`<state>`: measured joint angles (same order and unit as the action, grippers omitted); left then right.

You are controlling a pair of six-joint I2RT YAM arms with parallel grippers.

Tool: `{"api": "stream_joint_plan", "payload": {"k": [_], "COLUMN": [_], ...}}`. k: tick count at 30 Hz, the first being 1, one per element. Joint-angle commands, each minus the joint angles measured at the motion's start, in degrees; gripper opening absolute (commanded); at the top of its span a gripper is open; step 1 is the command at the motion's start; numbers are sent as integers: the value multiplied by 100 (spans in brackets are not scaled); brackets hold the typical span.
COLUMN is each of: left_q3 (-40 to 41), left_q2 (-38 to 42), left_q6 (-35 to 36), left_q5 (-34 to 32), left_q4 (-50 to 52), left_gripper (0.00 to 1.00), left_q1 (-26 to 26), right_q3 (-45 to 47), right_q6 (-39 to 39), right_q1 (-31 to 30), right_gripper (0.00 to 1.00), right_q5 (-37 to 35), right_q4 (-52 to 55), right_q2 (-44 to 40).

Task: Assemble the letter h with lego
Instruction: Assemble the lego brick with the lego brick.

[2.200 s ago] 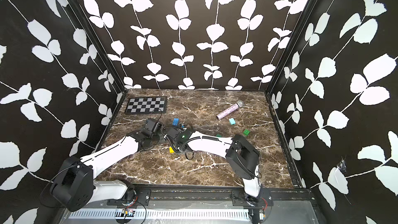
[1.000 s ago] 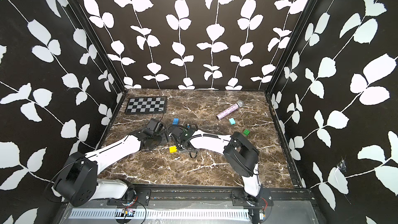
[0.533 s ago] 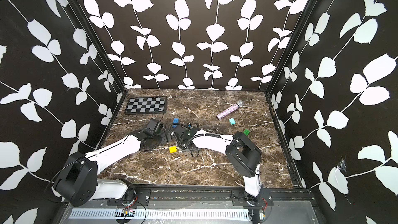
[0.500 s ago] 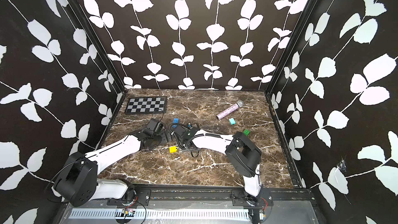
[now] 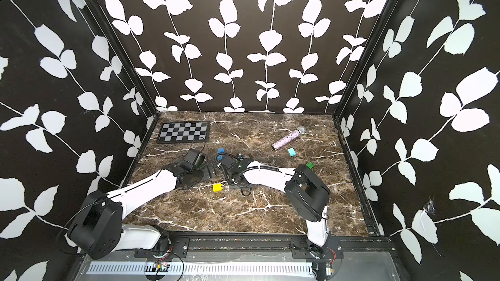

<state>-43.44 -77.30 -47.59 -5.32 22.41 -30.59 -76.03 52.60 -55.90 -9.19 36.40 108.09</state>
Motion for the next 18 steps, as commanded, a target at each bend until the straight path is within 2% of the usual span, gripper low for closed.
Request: {"api": "stream_joint_plan", "payload": {"k": [1, 5, 9, 14, 18], "left_q3": [9, 7, -4, 20, 44], "left_q2": [118, 110, 127, 150, 223], "left_q6": [9, 4, 4, 13, 21], "left_q5": [-15, -12, -2, 57, 69], "left_q4": [9, 10, 26, -19, -20], "left_gripper": [99, 99, 99, 99, 99], "left_q1": [42, 35, 42, 36, 35], "right_q3": [217, 123, 348, 159, 356], "right_q6": [89, 75, 232, 2, -22], "right_q1": [107, 108, 106, 178, 286], "right_gripper": [10, 12, 13, 15, 15], "right_q5": [53, 149, 464, 533, 652], "right_q4": [548, 693, 347, 590, 547], "right_q2": [300, 482, 499, 625, 494]}}
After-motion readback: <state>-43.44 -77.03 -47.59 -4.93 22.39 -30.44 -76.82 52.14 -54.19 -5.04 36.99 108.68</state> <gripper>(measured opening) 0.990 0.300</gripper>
